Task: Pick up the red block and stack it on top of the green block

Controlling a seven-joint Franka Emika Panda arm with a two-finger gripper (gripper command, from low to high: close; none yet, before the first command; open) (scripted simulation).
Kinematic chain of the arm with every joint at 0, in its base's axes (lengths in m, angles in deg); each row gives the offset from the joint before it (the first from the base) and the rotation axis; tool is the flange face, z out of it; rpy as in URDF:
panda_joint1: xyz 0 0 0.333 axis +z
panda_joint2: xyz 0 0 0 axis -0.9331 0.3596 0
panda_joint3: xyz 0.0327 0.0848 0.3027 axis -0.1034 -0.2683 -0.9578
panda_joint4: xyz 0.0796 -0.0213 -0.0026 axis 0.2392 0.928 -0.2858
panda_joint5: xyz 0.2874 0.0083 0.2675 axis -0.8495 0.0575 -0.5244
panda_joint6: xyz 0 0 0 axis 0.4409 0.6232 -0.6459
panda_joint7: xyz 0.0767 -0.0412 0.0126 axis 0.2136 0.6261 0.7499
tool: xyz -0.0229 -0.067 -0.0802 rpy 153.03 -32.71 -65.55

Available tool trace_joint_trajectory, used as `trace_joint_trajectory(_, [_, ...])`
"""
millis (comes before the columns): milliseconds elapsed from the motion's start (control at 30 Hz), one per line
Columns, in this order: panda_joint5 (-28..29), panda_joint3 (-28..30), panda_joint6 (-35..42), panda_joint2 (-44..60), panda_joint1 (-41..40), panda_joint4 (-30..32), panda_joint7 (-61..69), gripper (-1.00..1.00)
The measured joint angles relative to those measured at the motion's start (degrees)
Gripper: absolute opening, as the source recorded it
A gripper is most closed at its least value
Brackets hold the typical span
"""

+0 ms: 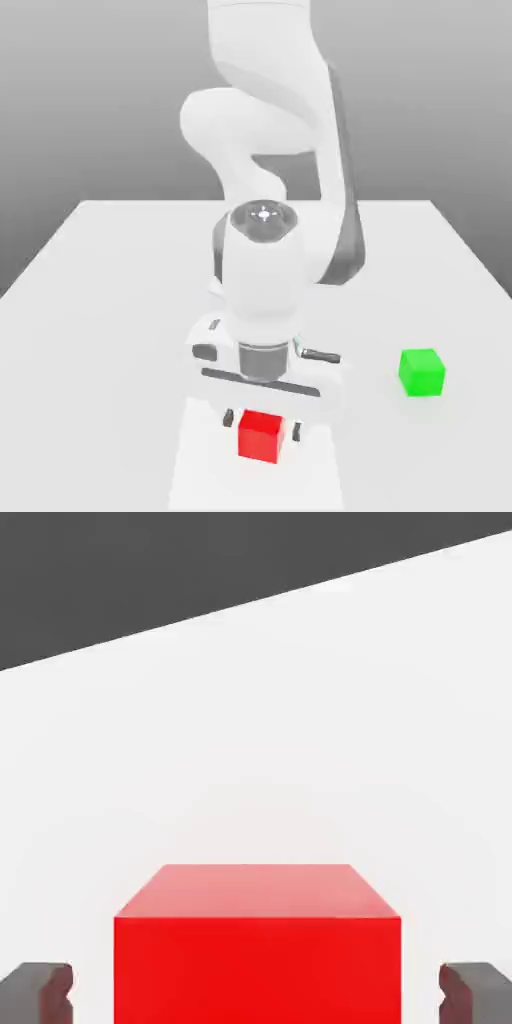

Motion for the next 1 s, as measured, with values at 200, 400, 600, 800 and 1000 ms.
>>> trace_joint_trajectory(200, [-0.16,-0.21,2.42,-2.85,-0.17,0.43,0.12,-1.0])
trace_joint_trajectory(400, [-2.39,-3.75,10.79,-13.49,4.85,2.67,4.45,-1.0])
trace_joint_trajectory(600, [-5.6,-10.5,14.38,-20.71,21.22,6.18,16.55,-1.0])
trace_joint_trajectory(800, [-2.61,-14.68,9.96,-17.66,26.38,7.64,19.33,-1.0])
trace_joint_trajectory(1000, [3.67,-12.82,3.22,-10.35,27.0,7.36,14.99,1.0])
